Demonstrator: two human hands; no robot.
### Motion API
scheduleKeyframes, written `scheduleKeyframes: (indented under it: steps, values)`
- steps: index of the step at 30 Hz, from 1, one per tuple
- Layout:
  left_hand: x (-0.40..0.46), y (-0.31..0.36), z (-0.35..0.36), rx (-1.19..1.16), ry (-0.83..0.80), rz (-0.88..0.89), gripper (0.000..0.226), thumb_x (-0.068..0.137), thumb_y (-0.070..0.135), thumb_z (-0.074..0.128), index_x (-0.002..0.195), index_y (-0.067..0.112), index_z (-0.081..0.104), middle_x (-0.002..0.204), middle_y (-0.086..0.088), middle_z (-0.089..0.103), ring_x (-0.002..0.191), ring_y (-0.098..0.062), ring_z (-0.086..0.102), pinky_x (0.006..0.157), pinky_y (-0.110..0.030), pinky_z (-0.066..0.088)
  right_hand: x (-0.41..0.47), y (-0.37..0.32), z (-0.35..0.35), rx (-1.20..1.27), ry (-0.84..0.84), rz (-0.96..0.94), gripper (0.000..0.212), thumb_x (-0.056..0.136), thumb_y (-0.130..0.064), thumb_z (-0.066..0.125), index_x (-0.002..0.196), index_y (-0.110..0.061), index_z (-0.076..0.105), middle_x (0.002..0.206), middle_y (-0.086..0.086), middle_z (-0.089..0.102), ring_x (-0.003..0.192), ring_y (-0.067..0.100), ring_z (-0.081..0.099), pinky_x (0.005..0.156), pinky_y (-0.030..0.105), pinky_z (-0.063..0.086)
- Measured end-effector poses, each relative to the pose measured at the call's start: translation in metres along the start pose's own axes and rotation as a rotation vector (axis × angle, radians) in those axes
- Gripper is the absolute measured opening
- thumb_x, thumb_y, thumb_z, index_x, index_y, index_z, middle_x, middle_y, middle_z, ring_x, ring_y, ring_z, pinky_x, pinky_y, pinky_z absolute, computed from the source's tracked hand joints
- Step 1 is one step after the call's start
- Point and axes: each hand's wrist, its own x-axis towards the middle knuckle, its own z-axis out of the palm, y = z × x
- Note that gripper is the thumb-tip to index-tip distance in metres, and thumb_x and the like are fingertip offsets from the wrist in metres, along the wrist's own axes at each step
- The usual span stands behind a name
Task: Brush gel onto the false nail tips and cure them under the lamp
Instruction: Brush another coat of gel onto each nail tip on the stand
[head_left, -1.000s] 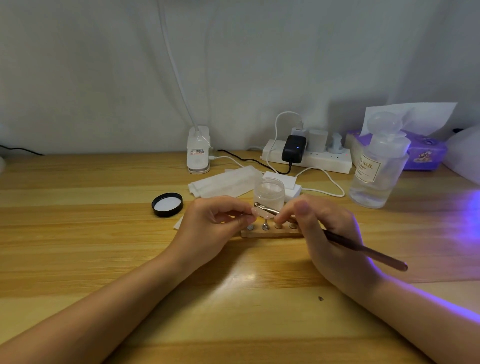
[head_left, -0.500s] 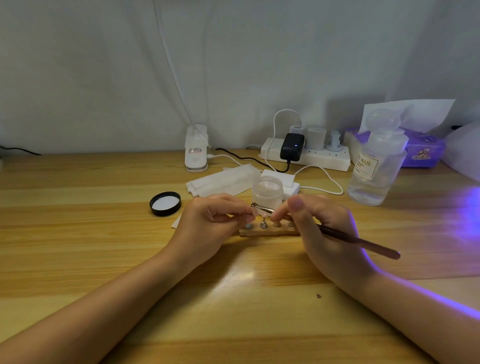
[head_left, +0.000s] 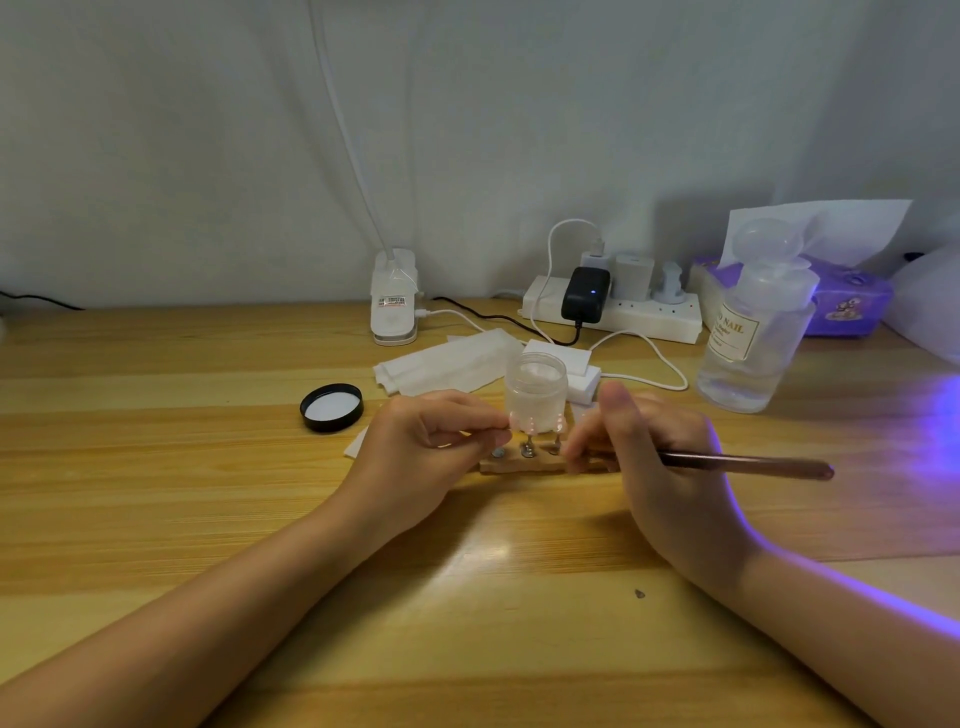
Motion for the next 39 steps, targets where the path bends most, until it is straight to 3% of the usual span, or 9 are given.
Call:
scheduleKeyframes:
  steps: [3,8,14,20,26,29,32,37,39]
  values:
    - [0.0001,0.0005,-0.0004,-0.005,0.001,-0.008,0.025,0.075,-0.001,0.069,0.097,0.011,0.069,0.085,0.005,0.07,0.078,-0.003,0.065,0.069,-0.011,0.048,-0.0012,-0.0017,-0.0003,0.027,0.005,0.02,0.048,0.089,-0.051,0.037,0.059,-0.023,0.062,0.058,0.001,0.061,0.06,0.005,0.058,0.072,0.028,0.042]
    - [-0.0002,0.0013,-0.0008,-0.022,-0.005,-0.019,0.025,0.075,0.0,0.069,0.097,0.012,0.069,0.085,0.003,0.07,0.079,-0.006,0.066,0.07,-0.013,0.05,0.003,-0.0039,0.0022,-0.093,0.001,-0.043,0.038,0.091,-0.037,0.04,0.069,-0.021,0.065,0.06,-0.023,0.057,0.064,-0.006,0.056,0.066,0.008,0.035]
    - [0.0005,0.0006,-0.0005,-0.018,0.001,-0.035,0.024,0.076,0.002,0.069,0.096,0.014,0.07,0.085,0.006,0.07,0.079,-0.005,0.066,0.07,-0.014,0.05,-0.0005,-0.0021,-0.0006,0.035,0.024,0.017,0.045,0.089,-0.039,0.034,0.058,-0.02,0.062,0.056,0.003,0.061,0.06,0.005,0.059,0.068,0.018,0.043]
    - [-0.0009,0.002,-0.0012,-0.031,-0.003,-0.028,0.024,0.076,0.0,0.069,0.097,0.013,0.069,0.084,0.001,0.07,0.076,-0.007,0.065,0.066,-0.012,0.049,0.0042,-0.0048,0.0022,-0.095,0.004,-0.041,0.034,0.09,-0.036,0.038,0.071,-0.025,0.063,0.059,-0.022,0.057,0.065,-0.007,0.055,0.062,0.005,0.035]
    - [-0.0006,0.0025,-0.0012,-0.038,-0.007,-0.052,0.021,0.077,0.001,0.068,0.095,0.012,0.071,0.085,-0.001,0.07,0.076,-0.011,0.066,0.066,-0.014,0.051,-0.0009,-0.0016,-0.0011,0.007,-0.002,0.0,0.05,0.09,-0.053,0.034,0.06,-0.025,0.062,0.06,0.0,0.062,0.063,0.006,0.058,0.074,0.029,0.043]
    - [-0.001,0.0029,-0.0014,-0.045,-0.005,-0.054,0.023,0.077,0.0,0.068,0.096,0.013,0.07,0.084,-0.001,0.069,0.074,-0.011,0.065,0.065,-0.013,0.05,0.0019,-0.003,0.0005,-0.064,0.005,-0.04,0.044,0.092,-0.045,0.036,0.067,-0.022,0.064,0.058,-0.014,0.059,0.064,-0.002,0.057,0.068,0.013,0.039]
    - [-0.0015,0.0033,-0.0015,-0.043,-0.01,-0.044,0.022,0.077,0.0,0.068,0.095,0.013,0.07,0.083,0.0,0.069,0.073,-0.009,0.065,0.063,-0.012,0.049,0.0039,-0.0038,0.0016,-0.116,-0.016,-0.055,0.041,0.09,-0.047,0.033,0.073,-0.026,0.064,0.061,-0.028,0.055,0.065,-0.006,0.056,0.066,0.012,0.034]
    - [-0.0011,0.003,-0.0015,-0.041,-0.016,-0.051,0.022,0.077,0.0,0.068,0.094,0.013,0.071,0.082,0.0,0.068,0.073,-0.007,0.063,0.063,-0.011,0.048,0.0001,0.0011,0.0,-0.001,0.0,-0.039,0.049,0.091,-0.05,0.034,0.062,-0.023,0.063,0.057,-0.002,0.061,0.062,0.005,0.059,0.073,0.029,0.043]
    - [-0.0013,0.0028,-0.0016,-0.043,-0.012,-0.054,0.022,0.077,0.001,0.069,0.094,0.015,0.071,0.081,0.002,0.068,0.072,-0.006,0.062,0.062,-0.012,0.048,0.0,0.0003,-0.0003,0.006,0.004,-0.028,0.05,0.091,-0.052,0.033,0.063,-0.023,0.063,0.058,-0.001,0.061,0.061,0.006,0.059,0.072,0.03,0.044]
